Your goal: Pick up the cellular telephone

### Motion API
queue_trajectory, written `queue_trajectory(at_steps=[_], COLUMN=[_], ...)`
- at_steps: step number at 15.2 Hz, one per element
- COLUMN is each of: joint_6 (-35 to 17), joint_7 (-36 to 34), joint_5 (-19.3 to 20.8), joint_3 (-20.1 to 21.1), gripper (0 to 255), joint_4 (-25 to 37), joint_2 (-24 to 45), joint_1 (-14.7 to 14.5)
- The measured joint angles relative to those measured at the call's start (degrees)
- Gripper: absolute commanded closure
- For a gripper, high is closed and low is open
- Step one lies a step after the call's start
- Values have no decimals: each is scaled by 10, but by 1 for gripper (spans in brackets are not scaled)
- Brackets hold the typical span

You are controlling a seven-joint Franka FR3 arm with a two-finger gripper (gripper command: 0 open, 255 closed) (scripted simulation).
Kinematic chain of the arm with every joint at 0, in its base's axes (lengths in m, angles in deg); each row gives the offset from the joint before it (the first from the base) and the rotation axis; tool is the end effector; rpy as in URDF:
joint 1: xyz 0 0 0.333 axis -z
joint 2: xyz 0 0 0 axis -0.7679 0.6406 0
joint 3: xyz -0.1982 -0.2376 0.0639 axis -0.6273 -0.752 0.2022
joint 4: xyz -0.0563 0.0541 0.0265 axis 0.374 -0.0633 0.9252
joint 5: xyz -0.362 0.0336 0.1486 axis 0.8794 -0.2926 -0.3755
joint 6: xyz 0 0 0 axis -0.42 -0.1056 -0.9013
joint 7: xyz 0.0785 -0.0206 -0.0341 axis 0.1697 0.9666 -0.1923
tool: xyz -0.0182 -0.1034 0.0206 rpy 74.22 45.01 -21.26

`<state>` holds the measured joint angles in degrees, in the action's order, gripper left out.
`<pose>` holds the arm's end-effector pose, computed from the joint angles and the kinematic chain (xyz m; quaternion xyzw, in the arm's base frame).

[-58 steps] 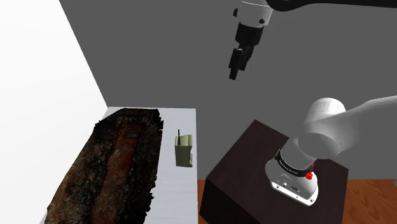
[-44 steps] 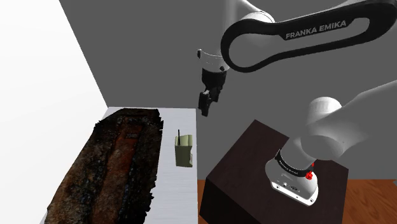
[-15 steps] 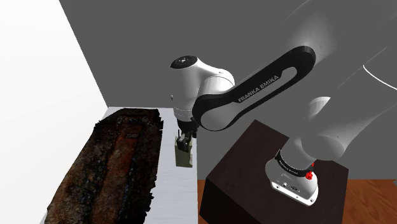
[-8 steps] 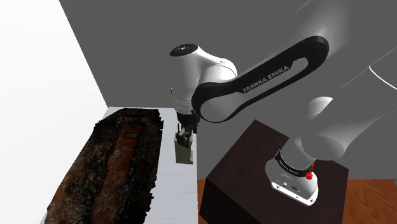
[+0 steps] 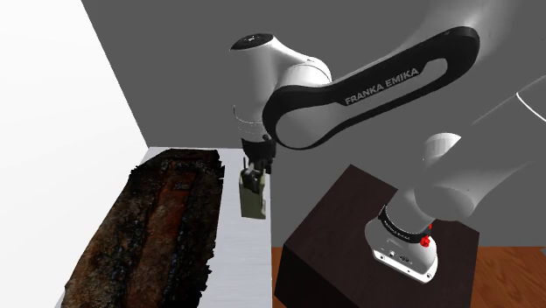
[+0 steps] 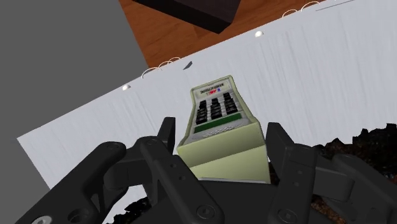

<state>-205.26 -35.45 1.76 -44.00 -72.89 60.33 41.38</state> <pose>0.3522 0.2640 0.4075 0.9881 0.1506 -0.0257 0.0190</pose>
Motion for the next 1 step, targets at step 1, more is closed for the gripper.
queue_trajectory(at_steps=[1], joint_6=[5], joint_7=[1], joint_5=[0], joint_3=[-1], gripper=[255], joint_4=[2], joint_2=[-3], joint_1=[0])
